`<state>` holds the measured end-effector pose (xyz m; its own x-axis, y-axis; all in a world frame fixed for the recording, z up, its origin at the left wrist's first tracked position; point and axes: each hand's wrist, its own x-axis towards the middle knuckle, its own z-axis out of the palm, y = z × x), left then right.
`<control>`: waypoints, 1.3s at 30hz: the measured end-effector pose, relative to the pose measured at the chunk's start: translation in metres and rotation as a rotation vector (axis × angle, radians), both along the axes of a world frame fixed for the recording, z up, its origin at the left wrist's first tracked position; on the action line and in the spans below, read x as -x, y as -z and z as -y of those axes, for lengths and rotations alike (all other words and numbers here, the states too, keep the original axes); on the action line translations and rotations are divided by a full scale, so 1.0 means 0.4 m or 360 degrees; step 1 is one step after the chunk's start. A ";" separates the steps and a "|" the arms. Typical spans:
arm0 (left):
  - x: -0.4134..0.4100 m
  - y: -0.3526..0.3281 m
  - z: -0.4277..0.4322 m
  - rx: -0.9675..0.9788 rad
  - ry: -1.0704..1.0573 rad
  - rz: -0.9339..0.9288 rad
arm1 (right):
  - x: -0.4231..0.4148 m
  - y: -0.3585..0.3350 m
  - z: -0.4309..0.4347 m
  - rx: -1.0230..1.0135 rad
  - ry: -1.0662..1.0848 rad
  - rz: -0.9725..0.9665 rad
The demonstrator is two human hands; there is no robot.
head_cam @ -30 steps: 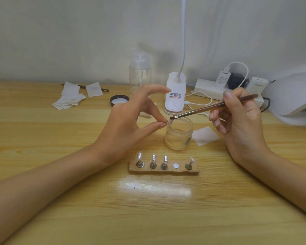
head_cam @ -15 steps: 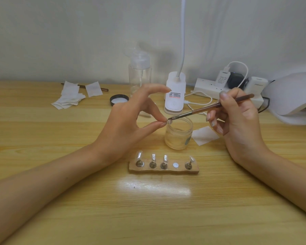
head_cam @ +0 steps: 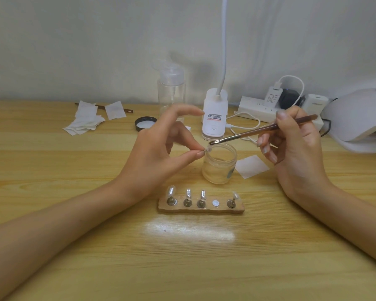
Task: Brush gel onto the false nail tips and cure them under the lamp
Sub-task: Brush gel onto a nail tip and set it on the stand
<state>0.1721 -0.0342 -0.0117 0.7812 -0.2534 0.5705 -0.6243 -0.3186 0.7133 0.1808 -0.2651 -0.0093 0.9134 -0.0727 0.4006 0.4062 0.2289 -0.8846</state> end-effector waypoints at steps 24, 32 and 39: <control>-0.004 0.010 -0.003 0.0137 0.0075 -0.0337 | 0.003 -0.002 -0.002 -0.0024 -0.0023 0.0047; -0.004 0.007 -0.001 0.0162 0.0079 -0.0383 | 0.001 0.005 0.001 0.0104 0.0052 0.0004; -0.003 0.002 -0.001 0.0175 0.0084 -0.0426 | 0.002 0.000 -0.002 0.0024 -0.0017 0.0087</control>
<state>0.1735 -0.0339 -0.0125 0.8951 -0.2457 0.3721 -0.4227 -0.2021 0.8834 0.1799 -0.2644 -0.0092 0.8907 -0.0568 0.4511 0.4518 0.2204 -0.8644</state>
